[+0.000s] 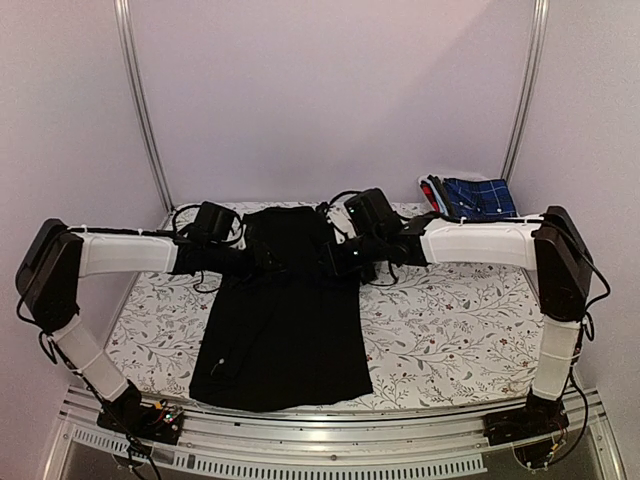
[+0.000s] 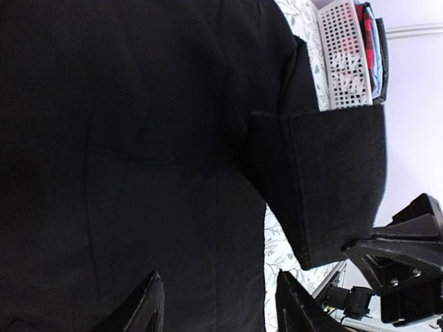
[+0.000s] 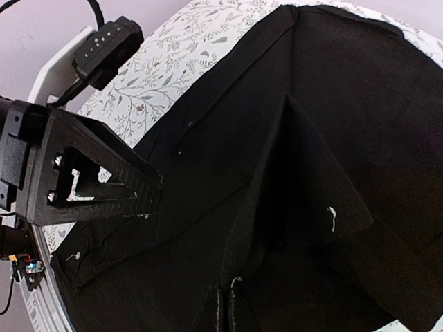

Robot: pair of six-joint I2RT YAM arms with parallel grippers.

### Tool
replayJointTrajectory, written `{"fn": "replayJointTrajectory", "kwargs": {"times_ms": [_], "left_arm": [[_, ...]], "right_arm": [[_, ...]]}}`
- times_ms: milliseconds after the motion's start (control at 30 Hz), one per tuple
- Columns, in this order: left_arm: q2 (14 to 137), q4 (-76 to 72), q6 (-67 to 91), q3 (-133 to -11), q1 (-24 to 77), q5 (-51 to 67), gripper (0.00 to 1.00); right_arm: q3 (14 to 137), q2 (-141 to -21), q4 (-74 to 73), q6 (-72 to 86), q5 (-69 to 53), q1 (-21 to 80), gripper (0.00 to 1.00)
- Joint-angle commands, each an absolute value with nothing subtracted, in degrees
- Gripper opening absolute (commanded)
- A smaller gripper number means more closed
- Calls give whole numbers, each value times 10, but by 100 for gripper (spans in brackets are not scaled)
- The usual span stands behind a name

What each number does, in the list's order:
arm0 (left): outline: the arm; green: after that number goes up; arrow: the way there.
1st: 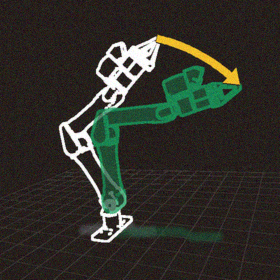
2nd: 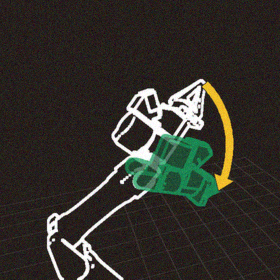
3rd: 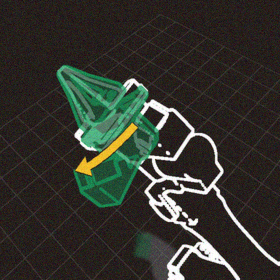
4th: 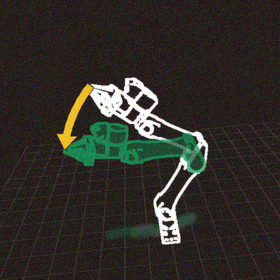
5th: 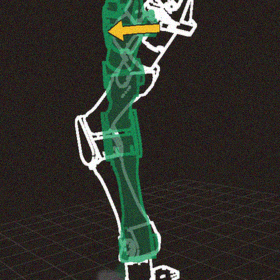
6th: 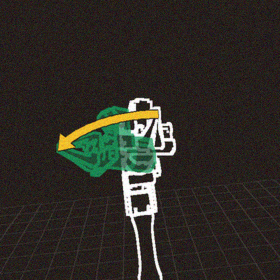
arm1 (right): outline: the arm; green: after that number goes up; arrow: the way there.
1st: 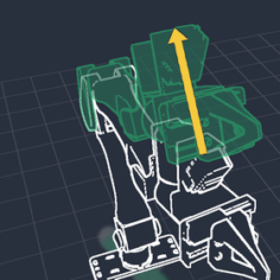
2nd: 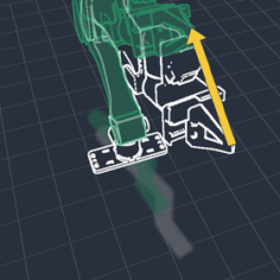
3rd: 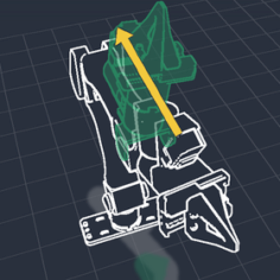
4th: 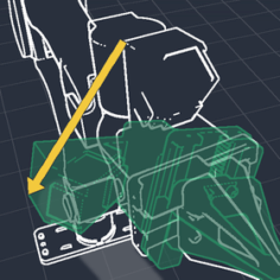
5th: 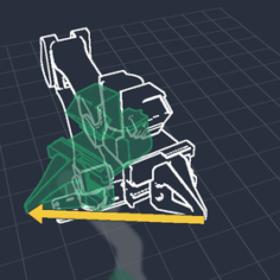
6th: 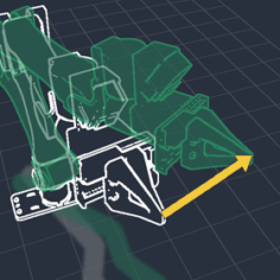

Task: Fold and stack the long sleeve shirts
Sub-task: Adjust the sleeve at the center of the board.

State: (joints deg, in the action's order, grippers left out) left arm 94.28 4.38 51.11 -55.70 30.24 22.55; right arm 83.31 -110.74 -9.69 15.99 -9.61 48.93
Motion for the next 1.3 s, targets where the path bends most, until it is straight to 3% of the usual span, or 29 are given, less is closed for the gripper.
{"fn": "replayJointTrajectory", "kwargs": {"times_ms": [0,133,300,400,633,933,1267], "left_arm": [[892,-30,558,-480,293,230,56],[838,-95,619,-410,292,218,64],[829,-132,631,-374,294,219,72],[852,-136,624,-379,295,227,73],[893,-115,646,-394,329,182,68],[962,8,571,-492,363,100,65],[1047,117,344,-623,363,93,59]], "right_arm": [[828,-1143,-79,170,-115,518,0],[801,-1148,-65,184,-129,535,8],[774,-1104,-57,193,-132,544,38],[756,-1062,-66,200,-95,543,48],[719,-1002,-112,204,-43,513,51],[682,-1002,-109,209,-114,488,50],[650,-1007,-86,227,-104,487,50]]}}
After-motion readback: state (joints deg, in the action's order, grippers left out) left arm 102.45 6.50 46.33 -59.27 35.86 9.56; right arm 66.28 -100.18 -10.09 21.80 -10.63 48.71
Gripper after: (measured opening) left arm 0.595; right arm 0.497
